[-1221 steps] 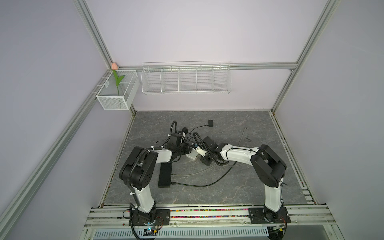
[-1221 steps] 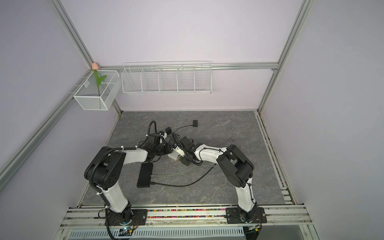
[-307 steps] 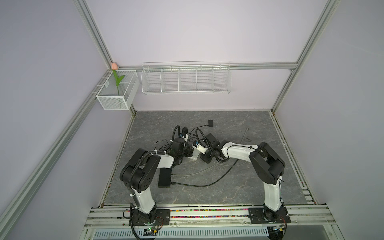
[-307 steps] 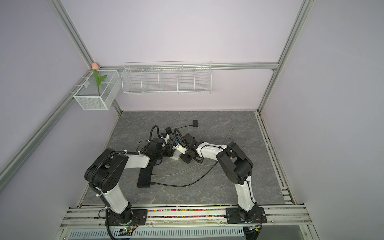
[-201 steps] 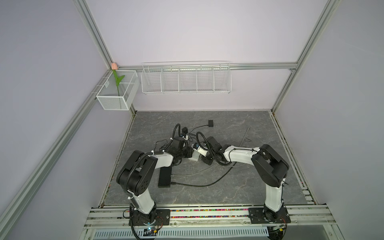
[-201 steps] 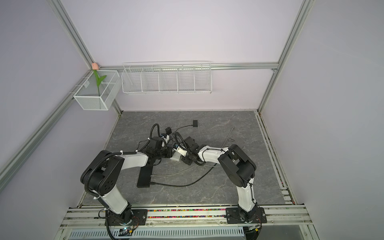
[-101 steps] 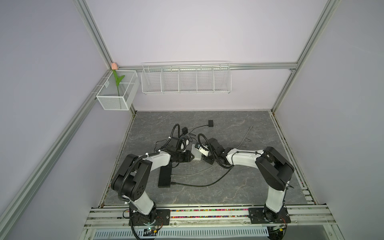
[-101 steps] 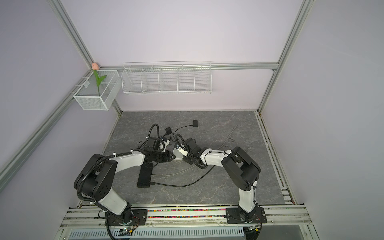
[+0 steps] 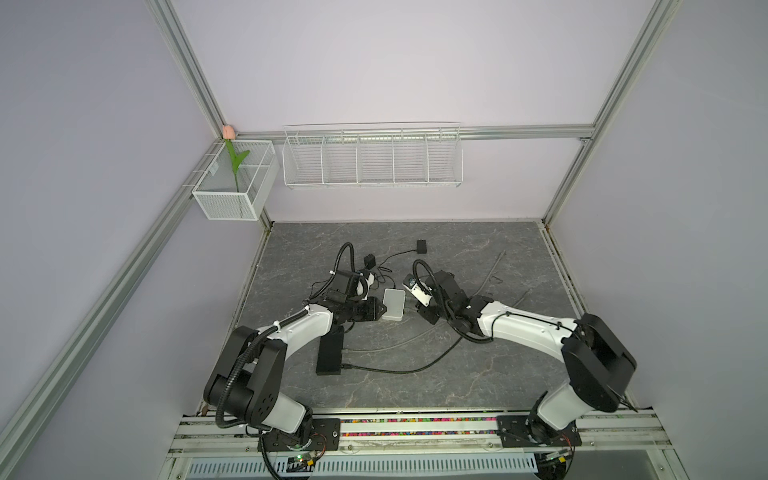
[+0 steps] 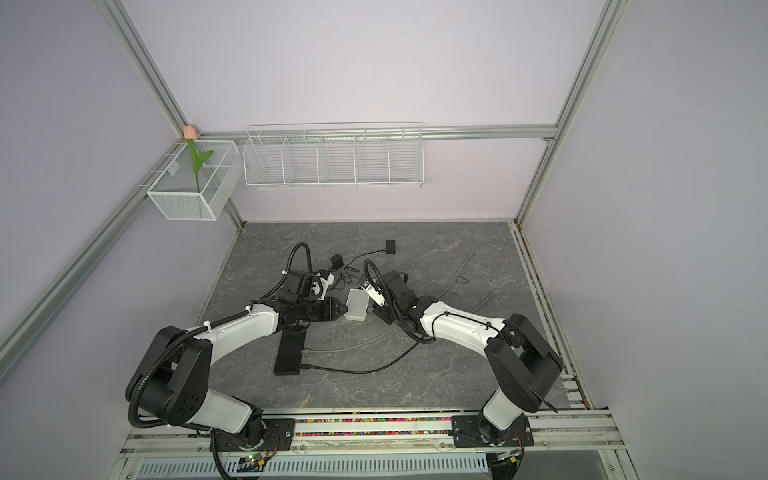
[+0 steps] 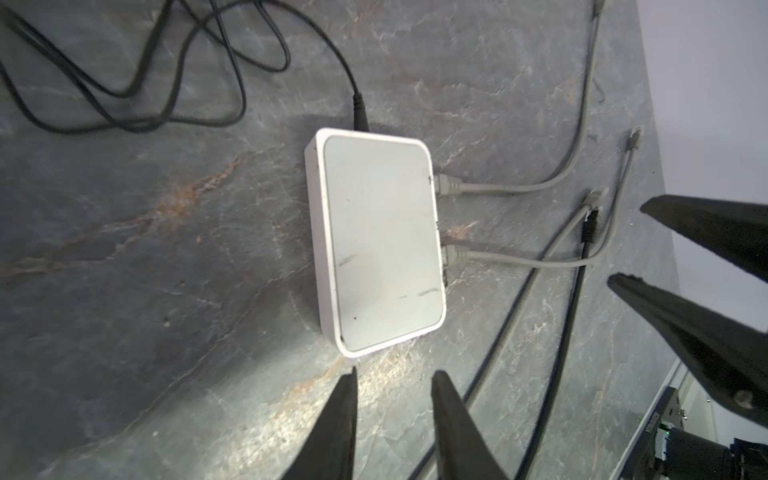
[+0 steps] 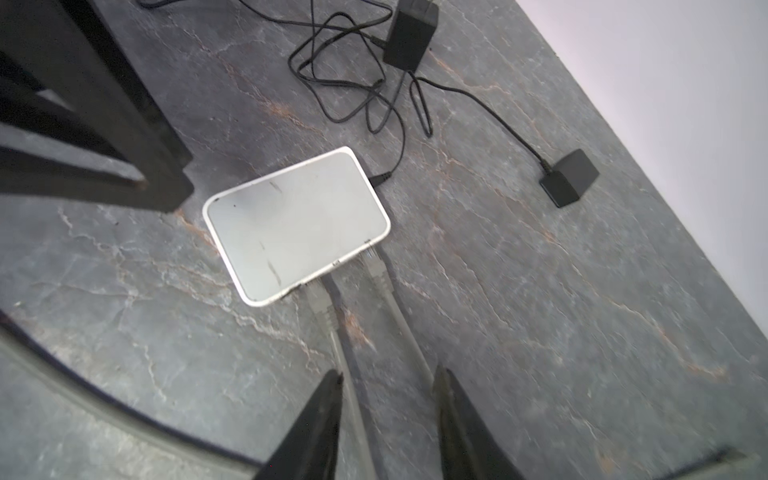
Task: Insert the plug into the switch port
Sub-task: 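Open the right gripper off the seated plug while left releases the router, then move the right gripper away toward the loose grey cables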
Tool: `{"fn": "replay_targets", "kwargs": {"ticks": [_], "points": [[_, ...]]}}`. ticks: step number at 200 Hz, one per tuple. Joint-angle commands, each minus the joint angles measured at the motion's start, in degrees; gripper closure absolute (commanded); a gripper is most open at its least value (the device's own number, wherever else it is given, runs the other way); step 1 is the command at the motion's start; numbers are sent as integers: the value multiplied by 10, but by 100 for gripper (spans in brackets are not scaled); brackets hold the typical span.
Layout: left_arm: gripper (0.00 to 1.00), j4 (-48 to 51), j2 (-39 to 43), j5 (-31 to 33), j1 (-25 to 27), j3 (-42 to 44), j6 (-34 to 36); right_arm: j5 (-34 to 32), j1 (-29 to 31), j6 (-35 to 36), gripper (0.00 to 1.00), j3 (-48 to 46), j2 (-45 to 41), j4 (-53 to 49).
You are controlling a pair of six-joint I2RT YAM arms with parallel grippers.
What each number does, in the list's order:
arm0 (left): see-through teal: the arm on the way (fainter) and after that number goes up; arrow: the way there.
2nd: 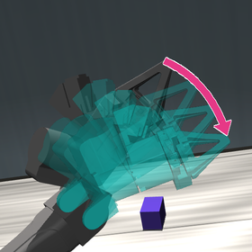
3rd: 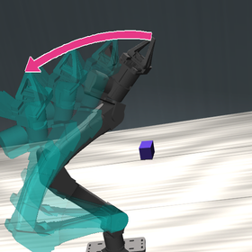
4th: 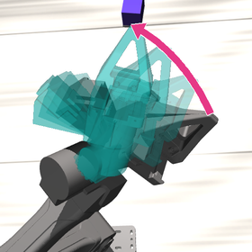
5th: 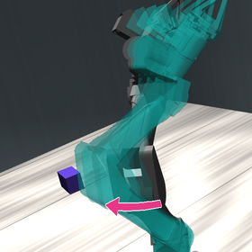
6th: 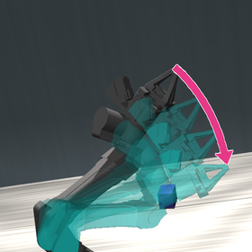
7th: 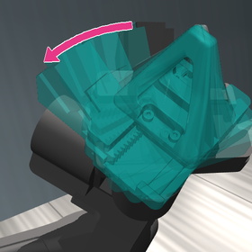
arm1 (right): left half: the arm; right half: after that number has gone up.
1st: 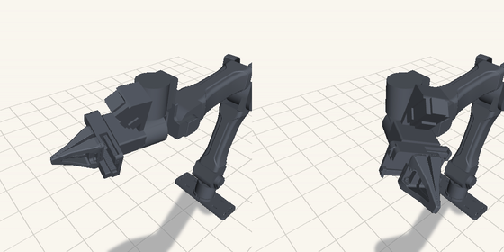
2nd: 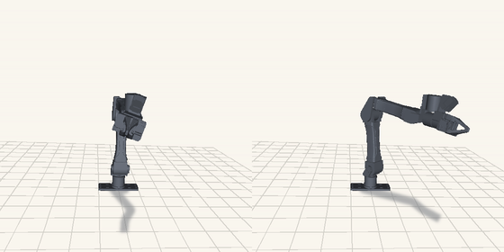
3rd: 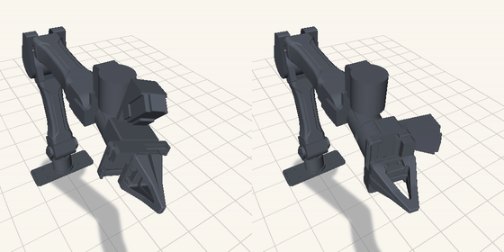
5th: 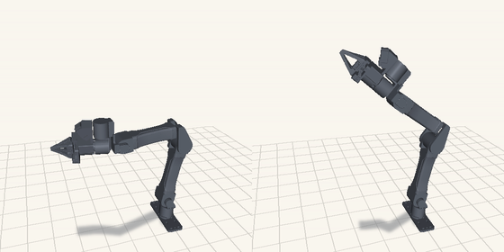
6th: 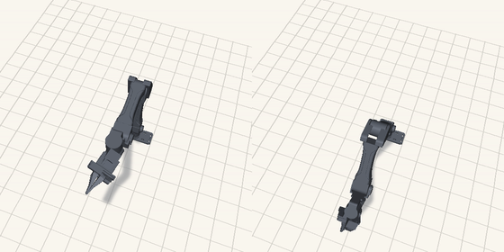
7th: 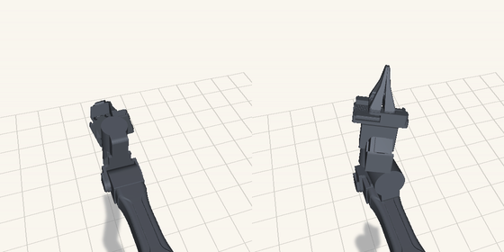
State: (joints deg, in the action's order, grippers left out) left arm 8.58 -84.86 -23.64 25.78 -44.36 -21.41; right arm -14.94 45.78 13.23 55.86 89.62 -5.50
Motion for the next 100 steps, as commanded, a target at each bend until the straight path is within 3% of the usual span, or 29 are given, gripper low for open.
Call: {"fn": "replay_targets", "kwargs": {"ticks": [1,28,50,100], "points": [[69,1,13,6,-3,13,-5,-57,-12,-122,55,2,-31,-111],[69,-15,29,10,-3,31,-14,-52,-21,-225,55,-50,-89,-153],[69,-20,36,11,-3,39,-21,-48,-37,-310,48,-109,-141,-173],[69,-37,49,2,5,58,-34,-68,-142,-483,48,-172,-278,-222]]}}
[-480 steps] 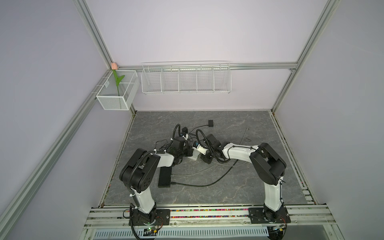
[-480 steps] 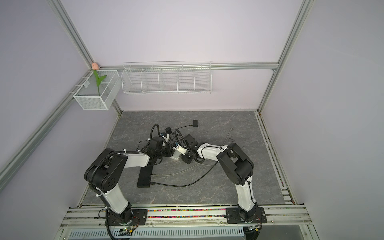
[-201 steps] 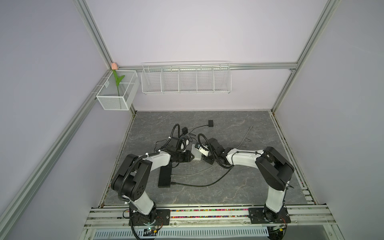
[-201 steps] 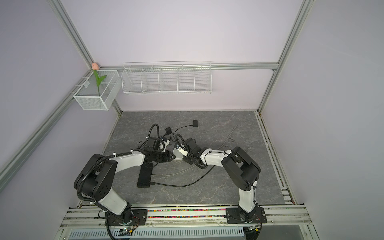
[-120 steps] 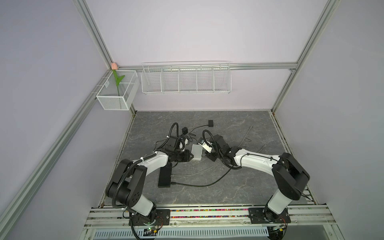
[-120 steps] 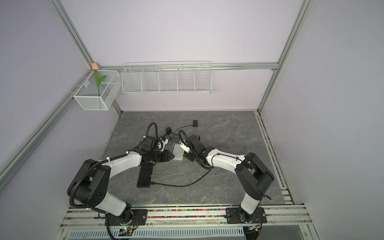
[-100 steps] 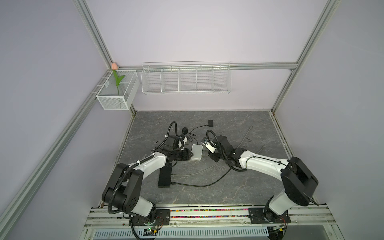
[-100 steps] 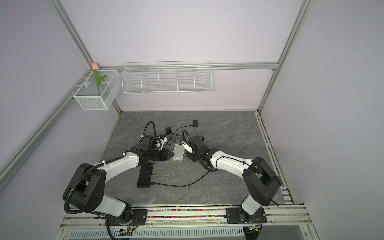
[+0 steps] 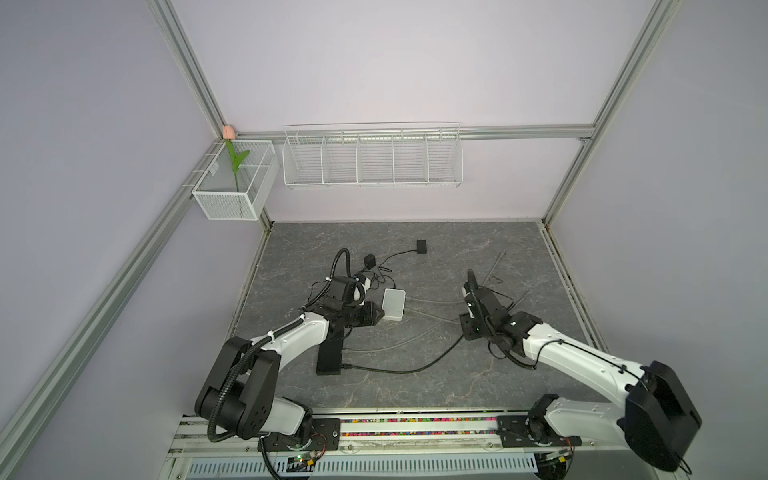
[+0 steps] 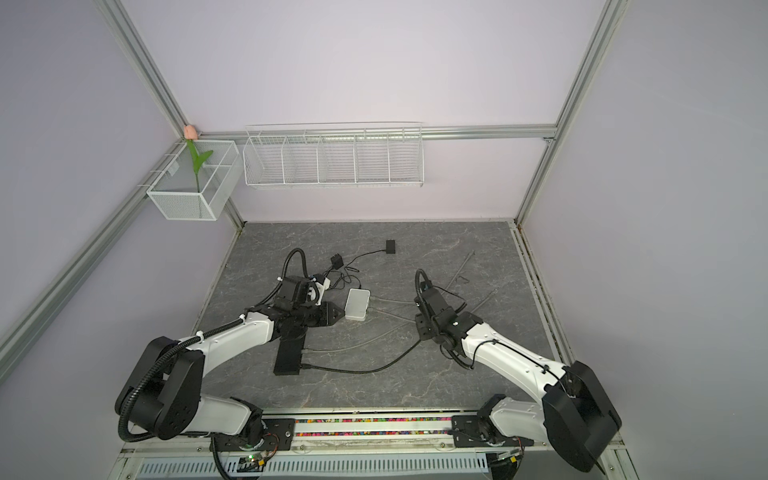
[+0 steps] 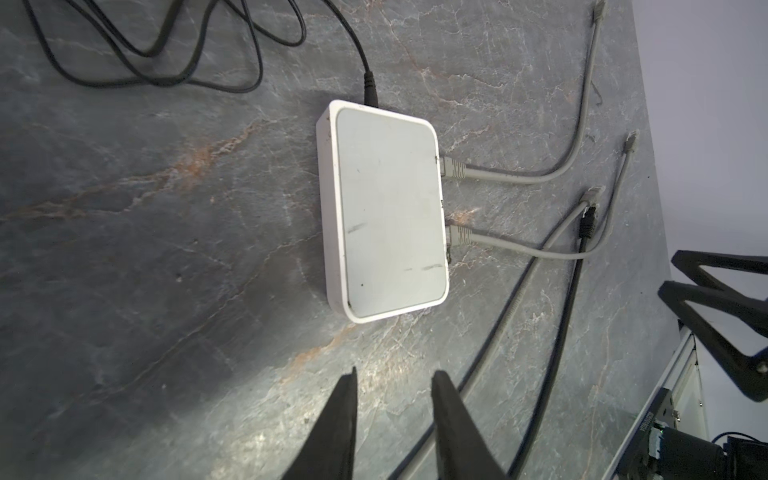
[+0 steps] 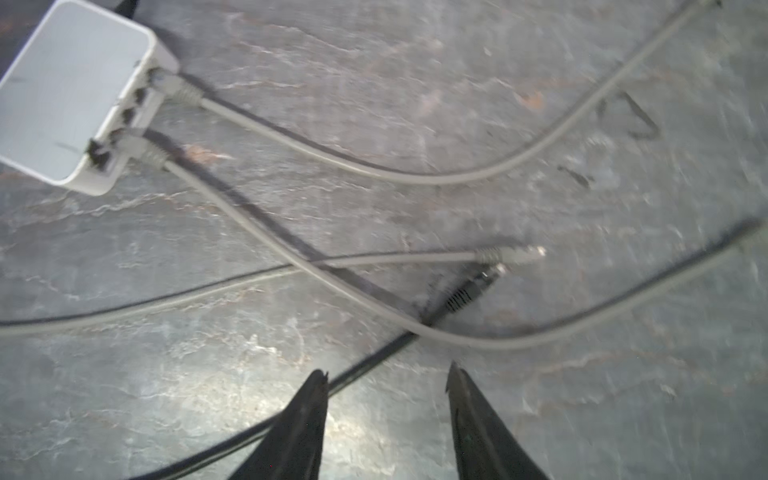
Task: Insert the plug into the switch port
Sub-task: 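Move the right gripper away toward the loose grey cables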
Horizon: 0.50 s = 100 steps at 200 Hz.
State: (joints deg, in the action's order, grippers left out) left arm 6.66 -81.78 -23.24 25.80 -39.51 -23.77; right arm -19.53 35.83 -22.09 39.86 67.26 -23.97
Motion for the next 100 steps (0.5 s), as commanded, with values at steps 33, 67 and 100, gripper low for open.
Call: {"fn": "replay_targets", "kwargs": {"ticks": [33,67,100], "points": [[69,-17,26,7,22,10,-13,60,-156,-181,38,9,-39,-83],[69,-21,24,14,36,9,-17,137,-237,-186,44,60,58,-111],[69,-22,20,16,44,9,-18,121,-265,-192,50,102,140,-112]]}}
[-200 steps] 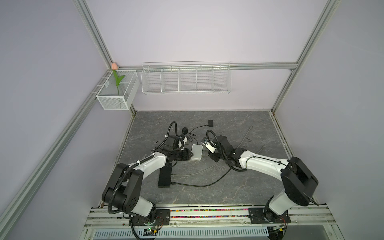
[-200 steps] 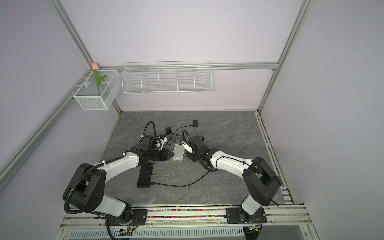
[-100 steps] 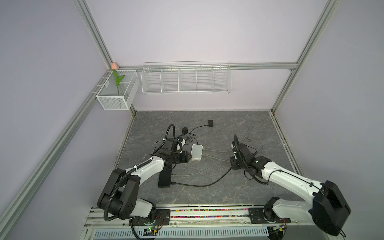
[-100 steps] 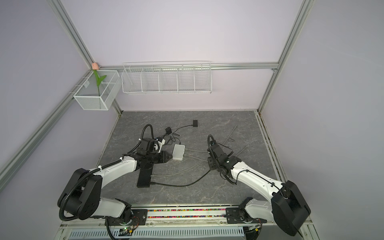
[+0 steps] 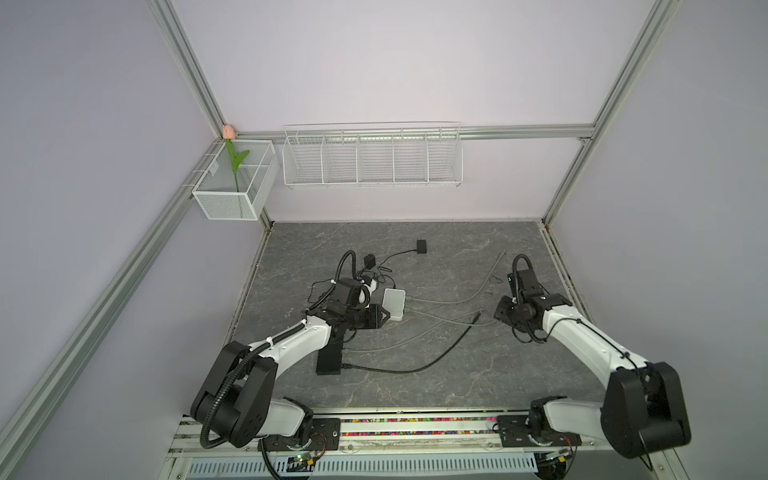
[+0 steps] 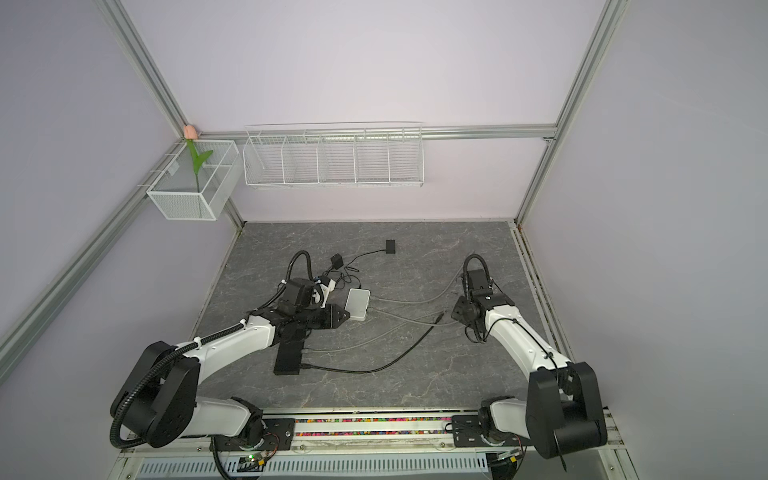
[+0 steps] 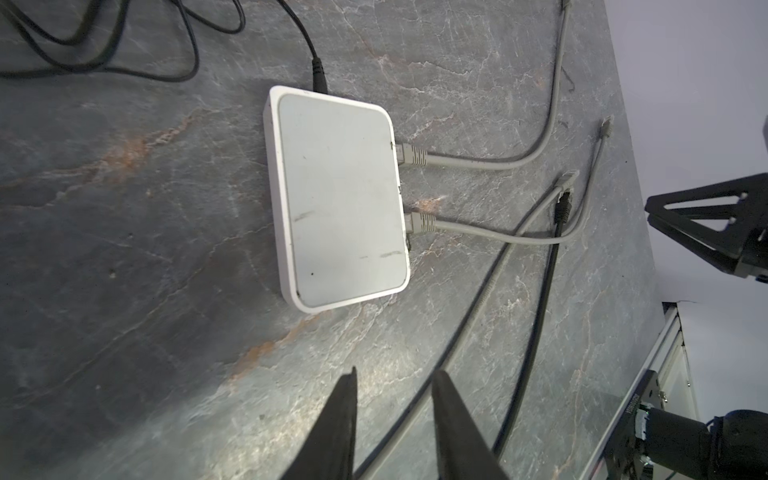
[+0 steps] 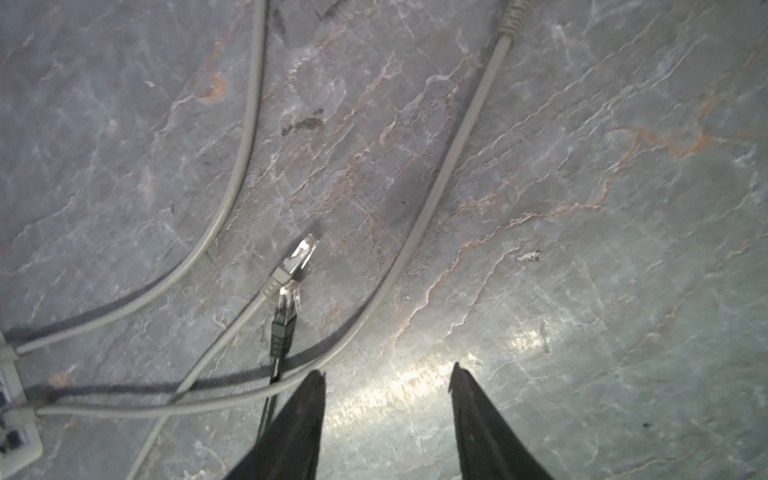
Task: Insert the plug into the switch port
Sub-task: 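Move the right gripper away toward the loose grey cables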
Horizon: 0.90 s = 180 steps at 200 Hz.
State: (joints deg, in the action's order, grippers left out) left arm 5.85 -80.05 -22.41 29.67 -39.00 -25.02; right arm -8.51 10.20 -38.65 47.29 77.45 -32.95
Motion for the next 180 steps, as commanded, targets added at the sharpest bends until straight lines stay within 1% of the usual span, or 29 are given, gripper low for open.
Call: {"fn": "replay_targets", "kwargs": {"ticks": [1,5,15,40,62,81,147,154,170,180], "points": [[69,-14,3,8,5,4,-6,9,-9,-28,51,27,40,-22],[69,-15,3,8,5,5,-6,1,-10,-31,51,46,46,-24],[69,-16,5,8,6,7,-7,-14,-17,-41,51,59,62,-30],[69,-17,6,10,6,10,-7,-53,-20,-62,59,93,110,-61],[69,-17,3,8,6,7,-6,-55,-20,-63,58,109,145,-57],[69,-13,8,9,6,9,-4,-82,-21,-75,57,133,175,-91],[69,-7,11,17,6,9,0,-72,-25,-63,56,138,230,-62],[69,-8,10,18,6,9,0,-71,-26,-65,60,140,234,-61],[69,-7,10,19,6,9,1,-81,-27,-73,80,157,252,-81],[69,-5,10,19,6,6,1,-81,-28,-73,82,162,262,-87]]}}
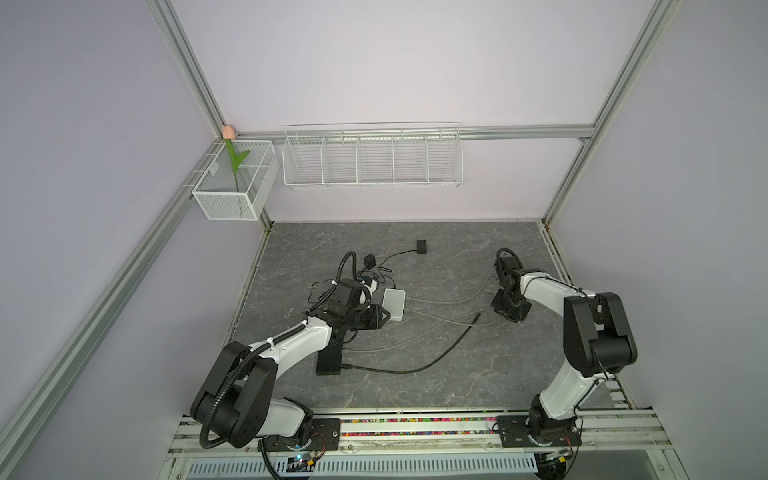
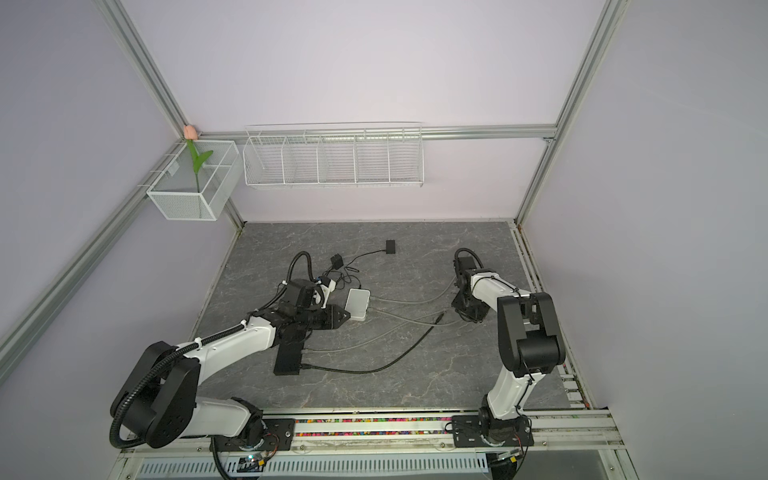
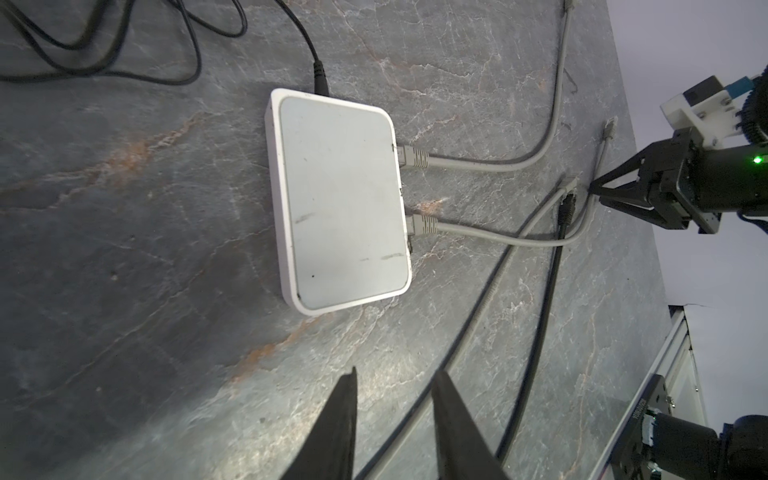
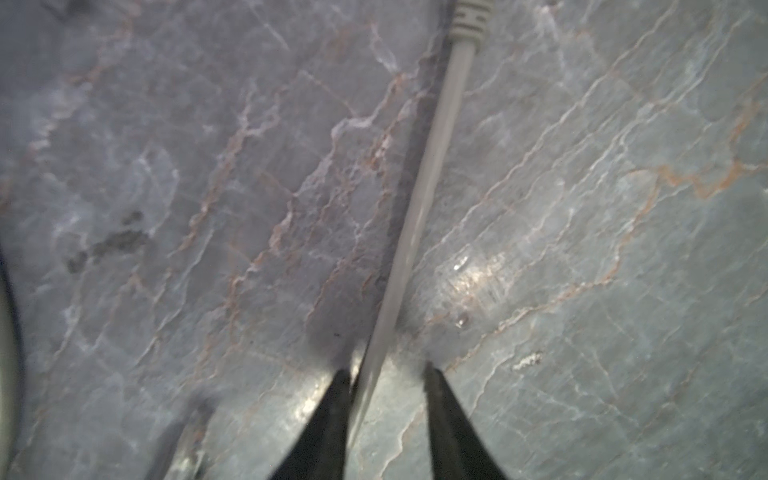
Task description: Insert the plug into the switch port
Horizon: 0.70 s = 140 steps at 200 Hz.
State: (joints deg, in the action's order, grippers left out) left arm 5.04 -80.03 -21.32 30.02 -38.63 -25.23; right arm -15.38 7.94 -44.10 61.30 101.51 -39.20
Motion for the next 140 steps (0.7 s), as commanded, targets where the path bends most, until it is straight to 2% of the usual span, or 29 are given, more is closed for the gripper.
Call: {"fn": "replay_targets", "kwargs": {"ticks": [1,33,53,85,117,140], "points": [[69,3,10,8,2,2,4,-12,-5,-18,83,22,22,-24],[69,14,11,13,2,-4,10,4,-6,-18,85,20,35,-11],[69,22,14,18,2,-7,13,13,-7,-14,94,25,35,-9],[69,33,20,28,2,-14,19,29,15,19,94,54,8,-9],[69,36,19,32,2,-19,19,-35,74,34,94,130,-3,-71],[69,41,24,36,1,-21,20,-41,88,51,94,175,4,-85]]}}
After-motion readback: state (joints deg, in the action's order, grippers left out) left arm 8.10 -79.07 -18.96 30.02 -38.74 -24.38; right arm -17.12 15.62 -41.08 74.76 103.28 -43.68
